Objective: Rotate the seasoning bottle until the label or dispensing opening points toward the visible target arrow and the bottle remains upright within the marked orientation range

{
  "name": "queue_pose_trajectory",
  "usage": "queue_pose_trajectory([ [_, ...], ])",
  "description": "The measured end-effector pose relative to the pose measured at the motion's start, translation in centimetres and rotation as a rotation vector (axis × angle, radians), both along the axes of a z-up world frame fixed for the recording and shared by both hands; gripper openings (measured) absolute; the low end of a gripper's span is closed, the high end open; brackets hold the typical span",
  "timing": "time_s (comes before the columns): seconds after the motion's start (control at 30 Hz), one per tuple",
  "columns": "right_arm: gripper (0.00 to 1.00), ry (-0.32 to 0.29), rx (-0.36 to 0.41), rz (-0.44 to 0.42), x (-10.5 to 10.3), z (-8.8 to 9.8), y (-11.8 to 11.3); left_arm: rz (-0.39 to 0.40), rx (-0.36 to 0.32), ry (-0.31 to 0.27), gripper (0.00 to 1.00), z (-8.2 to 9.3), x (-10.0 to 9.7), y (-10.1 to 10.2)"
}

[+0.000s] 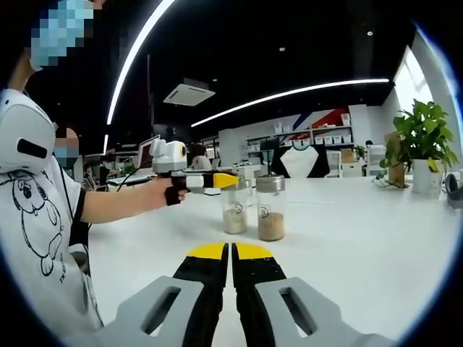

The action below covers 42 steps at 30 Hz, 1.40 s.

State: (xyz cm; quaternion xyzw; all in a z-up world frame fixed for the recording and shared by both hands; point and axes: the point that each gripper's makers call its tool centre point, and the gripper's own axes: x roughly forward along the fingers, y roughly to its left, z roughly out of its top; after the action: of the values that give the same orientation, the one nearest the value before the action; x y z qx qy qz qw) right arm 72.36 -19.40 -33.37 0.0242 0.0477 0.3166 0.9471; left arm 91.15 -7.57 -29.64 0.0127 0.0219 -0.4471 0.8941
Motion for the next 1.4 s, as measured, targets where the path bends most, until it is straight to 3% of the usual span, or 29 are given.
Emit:
queue_pose_trajectory([
  [0.17,0.0,0.002,0.002,-0.007,0.0,-0.1,-0.3,-0.009,-0.036,0.039,0.49,-0.2,0.2,-0.1],
  [0.3,0.0,0.002,0.009,-0.009,0.1,-0.1,-0.3,-0.041,-0.029,0.027,0.41,0.0,-0.1,-0.5],
  [0.73,0.0,0.004,0.012,-0.003,0.2,-0.2,-0.2,-0.082,-0.027,0.029,0.41,-0.1,-0.9,-0.9],
  [1.4,0.0,0.007,0.009,0.004,0.2,0.0,-0.1,-0.283,-0.03,0.032,0.41,-0.1,-1.4,-0.9],
])
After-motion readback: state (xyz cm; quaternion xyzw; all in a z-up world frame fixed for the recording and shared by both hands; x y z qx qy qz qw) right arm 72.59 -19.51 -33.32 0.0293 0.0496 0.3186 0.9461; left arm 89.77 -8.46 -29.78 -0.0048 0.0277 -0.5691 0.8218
